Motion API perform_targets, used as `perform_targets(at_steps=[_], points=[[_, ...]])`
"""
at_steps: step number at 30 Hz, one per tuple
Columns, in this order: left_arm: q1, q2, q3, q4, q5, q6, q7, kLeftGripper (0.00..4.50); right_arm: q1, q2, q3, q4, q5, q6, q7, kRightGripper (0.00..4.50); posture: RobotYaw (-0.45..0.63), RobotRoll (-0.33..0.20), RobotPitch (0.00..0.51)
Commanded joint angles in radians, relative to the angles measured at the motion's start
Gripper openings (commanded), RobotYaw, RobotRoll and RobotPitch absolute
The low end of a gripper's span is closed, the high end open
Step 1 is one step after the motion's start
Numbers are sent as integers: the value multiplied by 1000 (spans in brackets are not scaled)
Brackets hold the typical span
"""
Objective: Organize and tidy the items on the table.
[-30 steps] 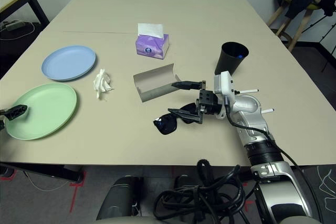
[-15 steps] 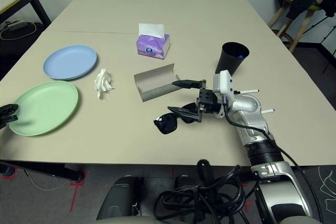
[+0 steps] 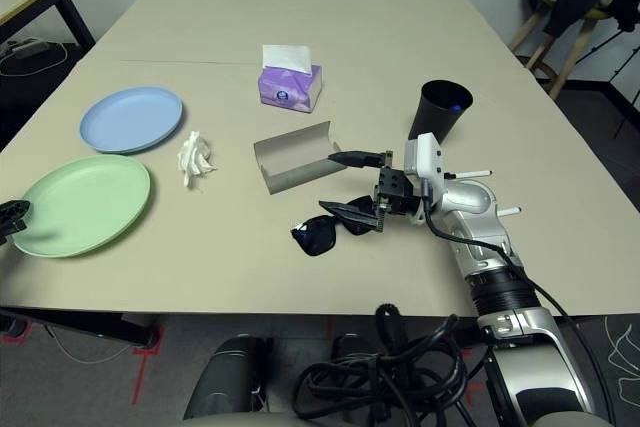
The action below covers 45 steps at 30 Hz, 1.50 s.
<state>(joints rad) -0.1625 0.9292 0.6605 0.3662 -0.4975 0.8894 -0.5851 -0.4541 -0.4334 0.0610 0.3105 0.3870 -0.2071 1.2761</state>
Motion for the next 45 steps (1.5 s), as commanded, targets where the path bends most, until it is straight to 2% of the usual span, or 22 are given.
perform_targets(at_steps=[1, 6, 12, 16, 20, 23, 27, 31, 38, 45], points=[[-4, 13, 67, -55, -47, 56, 8, 20, -11, -14, -7, -5, -4, -6, 10, 4500, 152, 0, 84], [-87, -23, 97, -82, -73, 86, 77, 20, -21, -6, 0, -5, -10, -2, 5, 4500, 159, 0, 84], [-238, -73, 67, -42, -61, 65, 171, 20, -28, 11, -6, -31, 1, 44, -34, 4500, 160, 0, 86], [-396, -134, 15, 56, -16, -17, 273, 20, -37, 24, -18, -66, -11, 135, -143, 4500, 152, 0, 88], [-508, -178, -20, 149, 14, -99, 343, 20, -40, 41, -17, -104, -19, 185, -224, 4500, 149, 0, 87], [-560, -198, -46, 206, 38, -158, 375, 20, -37, 56, -17, -131, -12, 208, -259, 4500, 149, 0, 88], [-700, -260, -76, 348, 87, -309, 489, 20, -26, 88, -4, -217, 13, 250, -292, 4500, 146, 0, 89], [-794, -275, -101, 506, 124, -430, 552, 20, -14, 95, 0, -247, 1, 270, -317, 4500, 137, 0, 90], [-872, -280, -138, 701, 168, -562, 596, 20, 3, 85, 8, -259, -62, 298, -402, 4500, 120, 0, 92], [-870, -284, -152, 752, 180, -598, 623, 20, 7, 96, 14, -260, -66, 295, -421, 4500, 121, 0, 93]])
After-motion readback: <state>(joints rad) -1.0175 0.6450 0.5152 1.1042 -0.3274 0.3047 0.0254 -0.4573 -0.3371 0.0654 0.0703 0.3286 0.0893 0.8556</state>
